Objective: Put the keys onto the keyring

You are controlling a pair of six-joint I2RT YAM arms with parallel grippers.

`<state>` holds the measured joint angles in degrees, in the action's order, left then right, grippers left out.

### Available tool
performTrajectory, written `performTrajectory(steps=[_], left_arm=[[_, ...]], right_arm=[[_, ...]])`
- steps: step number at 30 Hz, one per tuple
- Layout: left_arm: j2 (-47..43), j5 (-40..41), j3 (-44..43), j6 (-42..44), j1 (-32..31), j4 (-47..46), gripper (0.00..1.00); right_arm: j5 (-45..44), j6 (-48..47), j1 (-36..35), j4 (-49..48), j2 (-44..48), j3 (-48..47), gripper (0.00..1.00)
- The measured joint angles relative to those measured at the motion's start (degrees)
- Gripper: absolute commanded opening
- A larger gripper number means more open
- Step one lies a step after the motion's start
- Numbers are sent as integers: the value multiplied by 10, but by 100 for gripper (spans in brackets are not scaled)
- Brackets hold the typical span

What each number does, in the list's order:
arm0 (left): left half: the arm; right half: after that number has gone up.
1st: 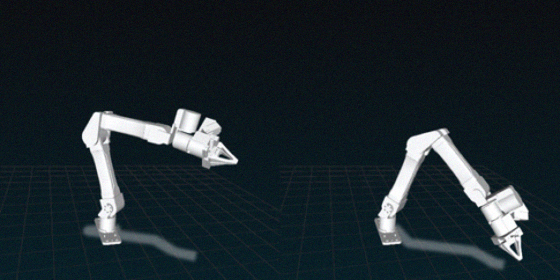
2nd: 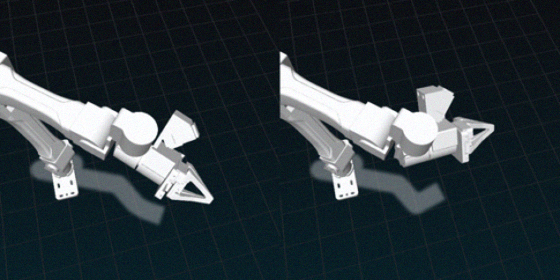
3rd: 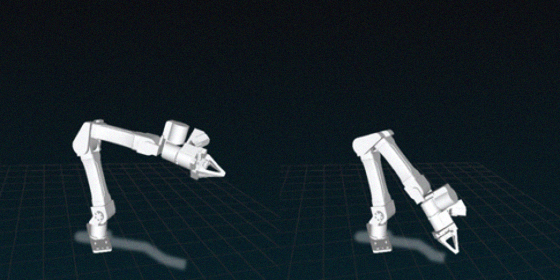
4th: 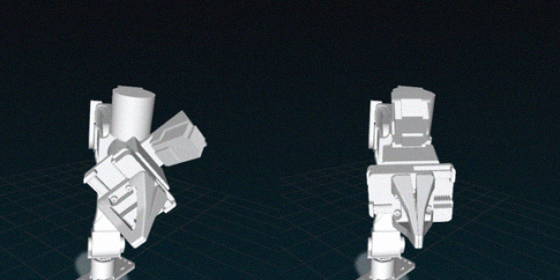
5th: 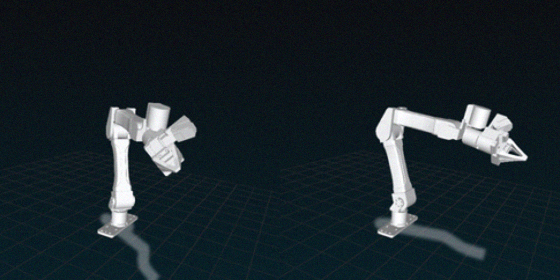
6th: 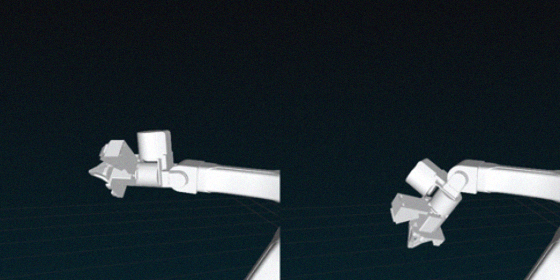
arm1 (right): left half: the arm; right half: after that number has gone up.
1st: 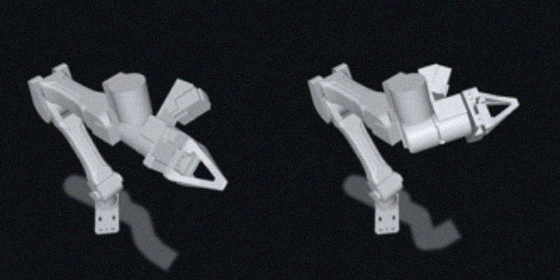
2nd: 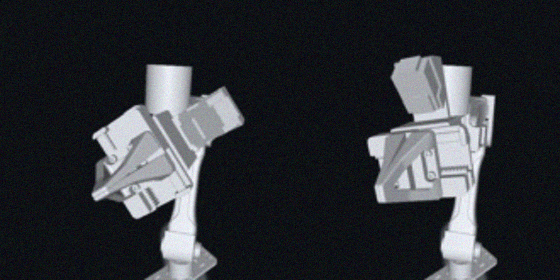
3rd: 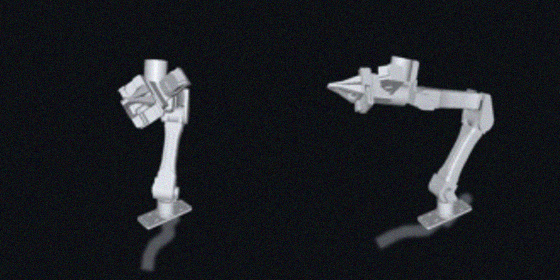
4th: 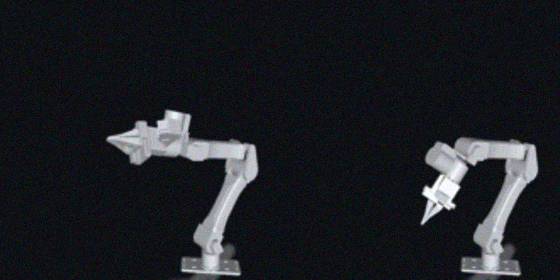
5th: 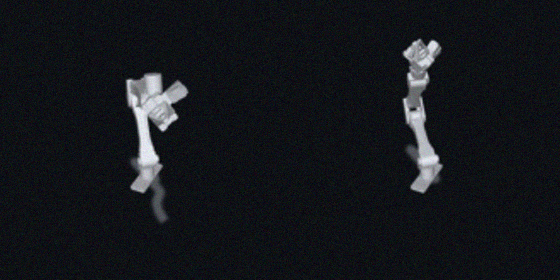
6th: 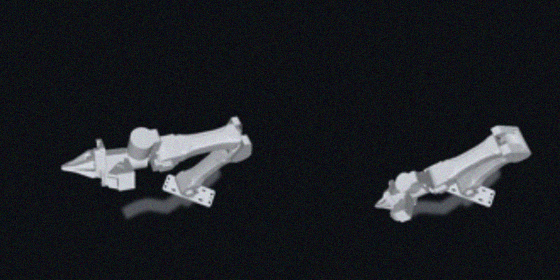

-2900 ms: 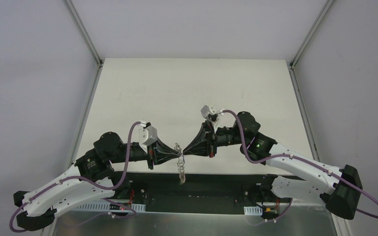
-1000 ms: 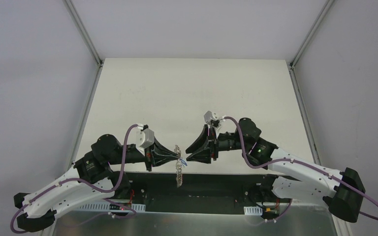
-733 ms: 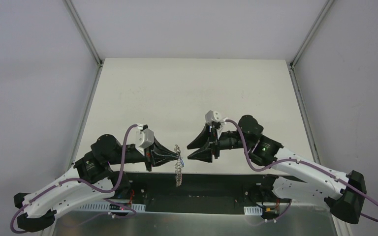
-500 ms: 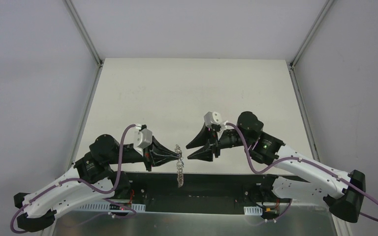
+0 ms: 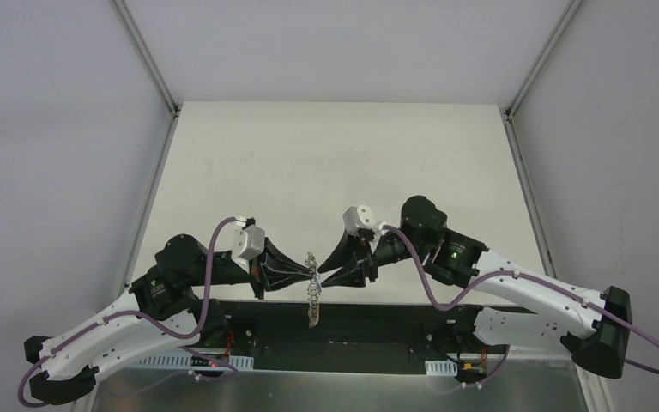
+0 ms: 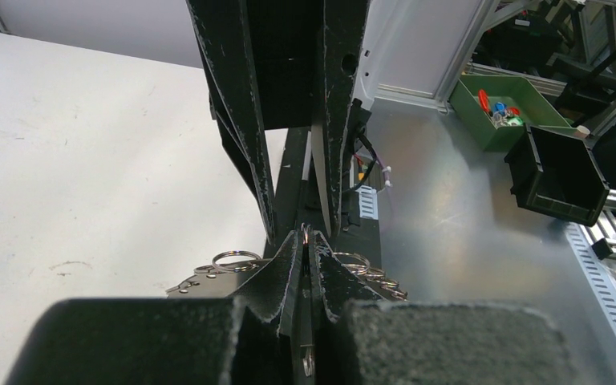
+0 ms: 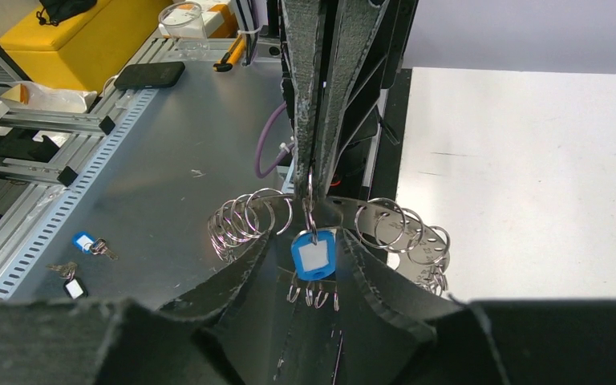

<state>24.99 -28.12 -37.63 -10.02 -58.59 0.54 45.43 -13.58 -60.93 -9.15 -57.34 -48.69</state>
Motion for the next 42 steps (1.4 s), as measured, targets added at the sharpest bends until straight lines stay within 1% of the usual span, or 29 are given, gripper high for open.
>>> performTrajectory(steps=[5, 23, 30, 31, 33, 42], left_arm=[[0, 0, 0, 0, 0, -2, 0], [-7, 0, 2, 0, 0, -3, 0], [-14, -1, 9, 0, 0, -3, 0], [-14, -1, 9, 0, 0, -3, 0], [-15, -2, 9, 0, 0, -3, 0], [-22, 0, 9, -5, 0, -3, 1]], right_arm=[[-2, 0, -7, 0, -10, -2, 28], [-8, 1, -24, -17, -27, -18, 22], [-16, 8, -27, -18, -33, -18, 12], [-16, 9, -27, -18, -34, -18, 9], [-17, 11, -27, -18, -36, -19, 0], [-28, 22, -28, -9, -41, -31, 0]])
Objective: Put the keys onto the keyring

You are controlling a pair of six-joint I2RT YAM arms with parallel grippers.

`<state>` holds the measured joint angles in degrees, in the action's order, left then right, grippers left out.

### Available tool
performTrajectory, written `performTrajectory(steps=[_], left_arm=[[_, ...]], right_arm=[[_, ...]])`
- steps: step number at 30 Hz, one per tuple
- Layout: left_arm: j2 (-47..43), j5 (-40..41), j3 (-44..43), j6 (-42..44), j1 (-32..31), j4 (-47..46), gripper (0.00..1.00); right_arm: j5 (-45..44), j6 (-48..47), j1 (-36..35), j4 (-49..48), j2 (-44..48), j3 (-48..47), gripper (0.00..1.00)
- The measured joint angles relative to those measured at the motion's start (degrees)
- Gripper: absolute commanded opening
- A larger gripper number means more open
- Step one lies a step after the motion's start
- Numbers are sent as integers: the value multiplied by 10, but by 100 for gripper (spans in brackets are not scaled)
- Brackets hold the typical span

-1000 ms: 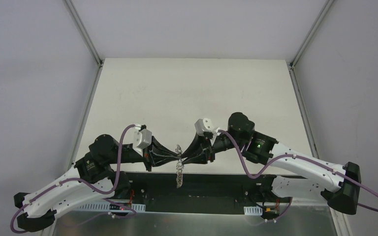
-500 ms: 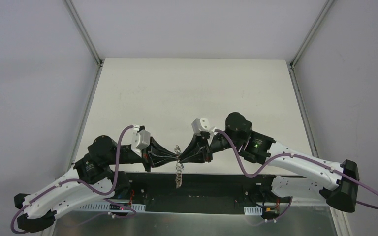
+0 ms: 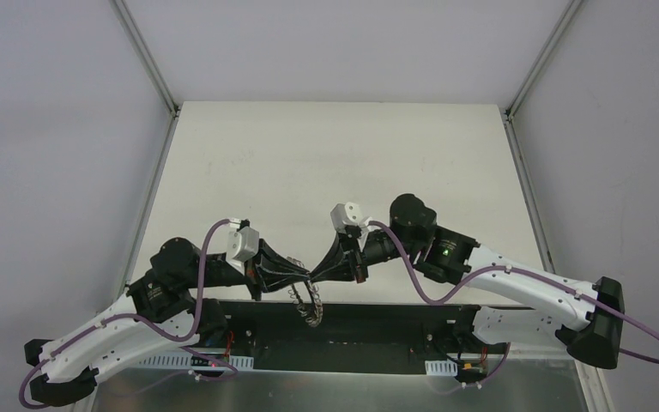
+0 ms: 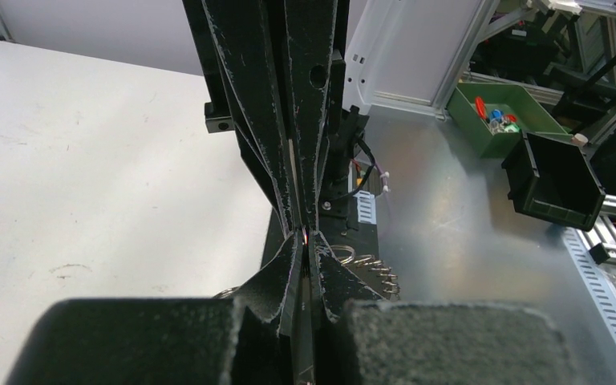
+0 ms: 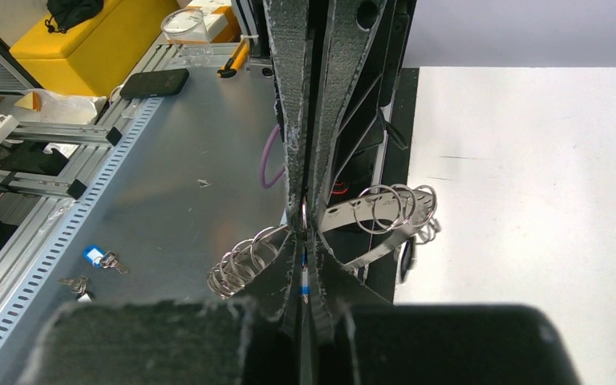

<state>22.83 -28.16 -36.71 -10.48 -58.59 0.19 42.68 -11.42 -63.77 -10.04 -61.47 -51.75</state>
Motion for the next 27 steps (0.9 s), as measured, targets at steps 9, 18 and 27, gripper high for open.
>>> performTrajectory(steps=[9, 18, 27], left_arm=[[11, 3, -19, -31, 0, 11, 20], [41, 1, -60, -67, 0, 78, 23], [105, -17, -110, -71, 0, 139, 22]], right_arm=[[-23, -28, -3, 233, -38, -146, 0], [-28, -86, -3, 527, -142, -338, 0], [17, -116, -3, 659, -196, -385, 0]])
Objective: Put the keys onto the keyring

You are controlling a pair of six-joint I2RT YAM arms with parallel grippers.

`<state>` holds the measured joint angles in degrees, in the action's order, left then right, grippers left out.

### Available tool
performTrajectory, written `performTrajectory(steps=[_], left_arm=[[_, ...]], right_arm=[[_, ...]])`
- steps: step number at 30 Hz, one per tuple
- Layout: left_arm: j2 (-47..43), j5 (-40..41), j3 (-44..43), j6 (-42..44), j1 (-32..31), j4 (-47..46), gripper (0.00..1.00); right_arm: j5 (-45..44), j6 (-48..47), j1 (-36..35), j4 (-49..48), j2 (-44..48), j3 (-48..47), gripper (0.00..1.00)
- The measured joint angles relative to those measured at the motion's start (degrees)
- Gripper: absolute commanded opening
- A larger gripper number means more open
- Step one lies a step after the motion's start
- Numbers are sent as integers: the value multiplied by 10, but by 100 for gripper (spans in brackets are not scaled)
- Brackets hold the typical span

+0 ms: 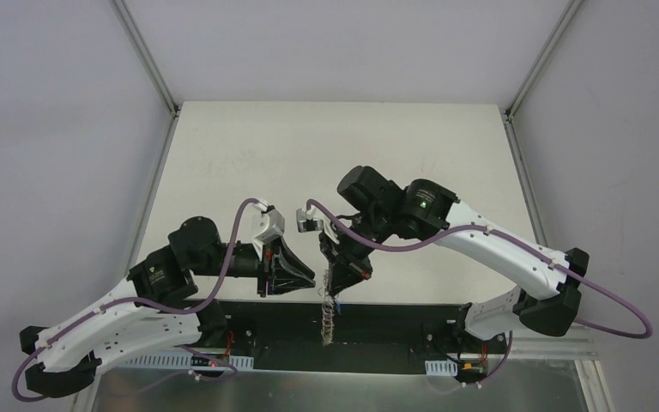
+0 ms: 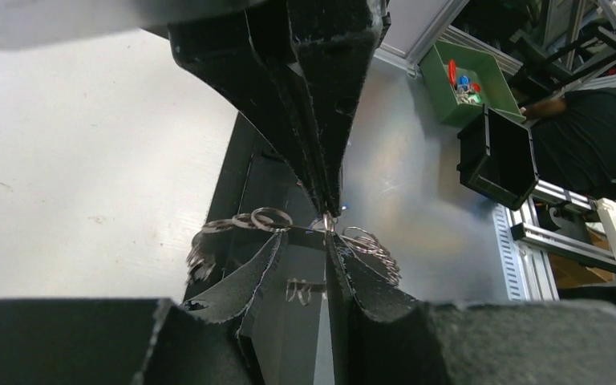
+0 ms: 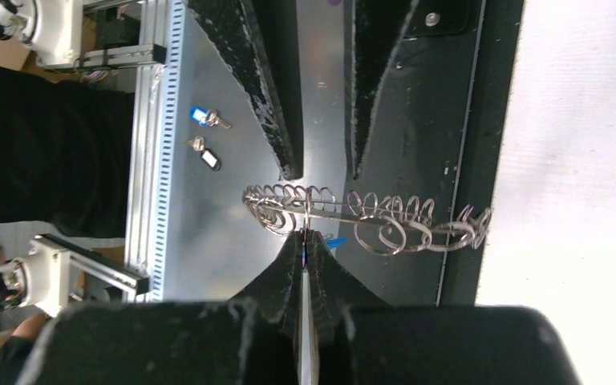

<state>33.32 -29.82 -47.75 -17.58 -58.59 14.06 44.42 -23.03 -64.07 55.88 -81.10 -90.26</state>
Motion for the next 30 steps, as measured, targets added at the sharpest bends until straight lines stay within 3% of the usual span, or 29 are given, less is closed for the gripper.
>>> performTrajectory(steps=[17, 25, 30], left_arm=[[37, -62, -17, -16, 0, 26, 21], [43, -75, -17, -25, 0, 26, 1], [46, -76, -17, -24, 0, 26, 0]], right_arm=[[24, 45, 0, -35, -15, -2, 0], [31, 63, 0, -44, -18, -2, 0], [35, 66, 1, -42, -18, -2, 0]])
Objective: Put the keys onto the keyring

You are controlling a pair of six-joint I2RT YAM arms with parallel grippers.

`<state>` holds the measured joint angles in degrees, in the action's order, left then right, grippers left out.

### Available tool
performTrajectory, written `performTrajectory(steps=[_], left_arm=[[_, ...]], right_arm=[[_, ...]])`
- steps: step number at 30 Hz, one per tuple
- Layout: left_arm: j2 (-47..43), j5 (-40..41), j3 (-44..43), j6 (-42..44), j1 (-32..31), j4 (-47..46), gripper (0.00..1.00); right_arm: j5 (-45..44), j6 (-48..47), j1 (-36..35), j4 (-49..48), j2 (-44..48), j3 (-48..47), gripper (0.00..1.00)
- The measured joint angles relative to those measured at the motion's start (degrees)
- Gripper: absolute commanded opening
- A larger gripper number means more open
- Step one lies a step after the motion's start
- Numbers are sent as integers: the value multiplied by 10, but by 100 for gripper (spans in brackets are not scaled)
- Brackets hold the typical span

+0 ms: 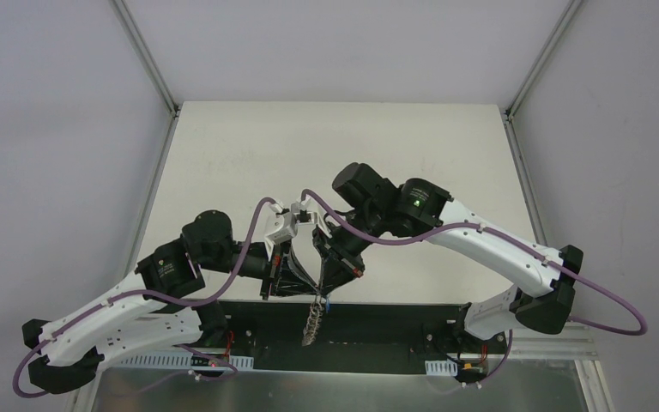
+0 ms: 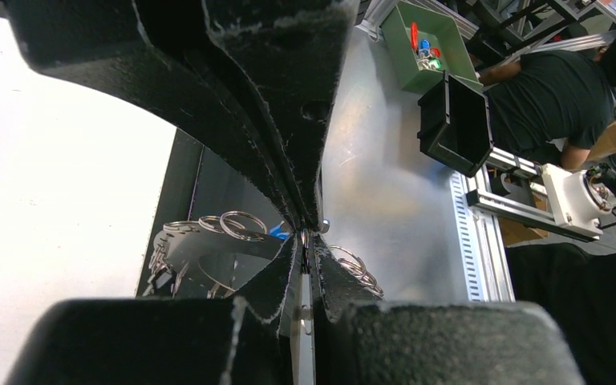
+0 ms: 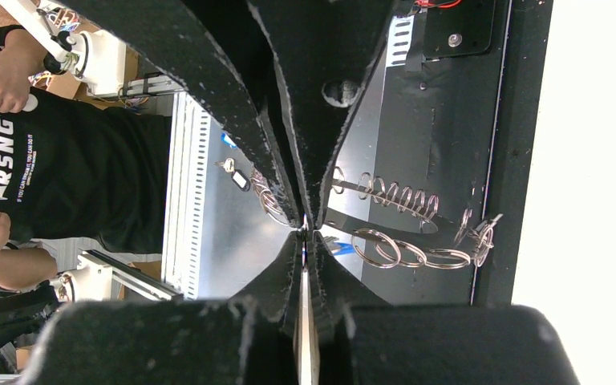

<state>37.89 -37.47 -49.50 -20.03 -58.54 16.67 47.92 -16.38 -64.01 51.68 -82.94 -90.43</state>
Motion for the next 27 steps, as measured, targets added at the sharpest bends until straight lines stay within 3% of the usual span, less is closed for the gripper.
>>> performTrajectory(steps=[8, 12, 17, 21, 27], left_arm=[[3, 3, -5, 9, 0, 3, 0], [-10, 22, -2, 26, 0, 8, 0], [-53, 52, 11, 47, 0, -26, 0], [-78, 66, 32, 56, 0, -86, 0], [-92, 78, 76, 66, 0, -176, 0]], right_arm=[[-4, 7, 0, -3, 2, -1, 2], [-33, 37, -2, -64, 36, 47, 25], [-108, 68, -3, -202, 138, 151, 46], [-163, 78, -3, -302, 230, 219, 52], [-202, 80, -5, -437, 306, 289, 49]])
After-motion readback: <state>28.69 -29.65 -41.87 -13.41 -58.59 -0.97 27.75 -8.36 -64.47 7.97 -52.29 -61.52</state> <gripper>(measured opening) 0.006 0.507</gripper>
